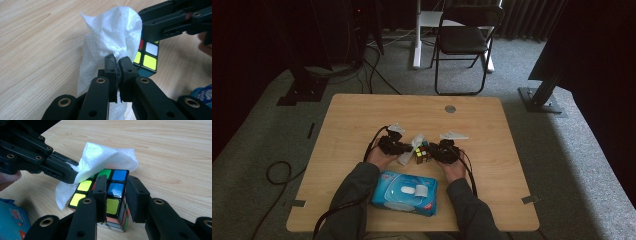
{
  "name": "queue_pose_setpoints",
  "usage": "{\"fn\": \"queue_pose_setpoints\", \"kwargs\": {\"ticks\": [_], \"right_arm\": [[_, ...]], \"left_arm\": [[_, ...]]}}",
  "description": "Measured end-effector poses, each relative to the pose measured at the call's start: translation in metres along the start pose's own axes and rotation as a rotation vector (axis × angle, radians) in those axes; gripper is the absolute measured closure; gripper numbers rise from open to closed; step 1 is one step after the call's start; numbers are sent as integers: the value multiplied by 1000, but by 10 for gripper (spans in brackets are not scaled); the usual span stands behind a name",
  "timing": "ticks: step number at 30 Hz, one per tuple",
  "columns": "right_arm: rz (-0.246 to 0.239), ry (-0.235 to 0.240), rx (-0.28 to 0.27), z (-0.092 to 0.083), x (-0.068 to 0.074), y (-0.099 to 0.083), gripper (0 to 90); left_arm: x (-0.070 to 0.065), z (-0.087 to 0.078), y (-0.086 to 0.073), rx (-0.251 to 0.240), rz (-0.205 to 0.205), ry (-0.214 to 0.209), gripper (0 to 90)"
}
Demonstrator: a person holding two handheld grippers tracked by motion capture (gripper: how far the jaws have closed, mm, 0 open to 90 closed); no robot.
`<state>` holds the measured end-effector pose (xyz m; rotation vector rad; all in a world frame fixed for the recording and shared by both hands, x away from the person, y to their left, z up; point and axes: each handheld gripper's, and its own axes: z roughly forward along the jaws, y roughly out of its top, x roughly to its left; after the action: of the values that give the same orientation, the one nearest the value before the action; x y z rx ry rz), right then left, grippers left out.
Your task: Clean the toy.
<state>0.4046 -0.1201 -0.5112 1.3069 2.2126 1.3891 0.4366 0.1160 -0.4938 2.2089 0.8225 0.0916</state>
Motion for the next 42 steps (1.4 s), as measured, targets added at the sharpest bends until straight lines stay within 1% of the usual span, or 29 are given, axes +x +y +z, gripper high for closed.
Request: {"fn": "queue_pose_setpoints", "kwargs": {"ticks": [3,9,17,21,25,30,31,35,37,42], "right_arm": [[8,-12,3,-1,2,0,713],[31,-40,9,-2,7,0,714],[9,-22,27,-7,6,0,703],[26,-11,25,-7,4,-1,708],[32,-8,23,-7,4,-1,713],[38,-12,18,-7,4,-2,715],[39,-13,17,-7,5,-2,715],[44,-14,18,-7,5,-2,715],[46,-14,19,-7,5,-2,717],[44,-14,20,-8,5,-2,717]], "left_arm": [[0,1,1,1,-3,6,868],[-2,3,5,16,17,32,869],[-3,7,9,16,11,60,868],[-3,7,8,10,12,57,870],[-2,6,4,1,-5,49,869],[-2,8,3,12,-9,68,870],[-1,10,2,18,-15,71,870],[-1,17,-1,52,-13,69,870],[-1,22,-2,80,-7,64,871],[1,33,-4,155,19,71,870]]}}
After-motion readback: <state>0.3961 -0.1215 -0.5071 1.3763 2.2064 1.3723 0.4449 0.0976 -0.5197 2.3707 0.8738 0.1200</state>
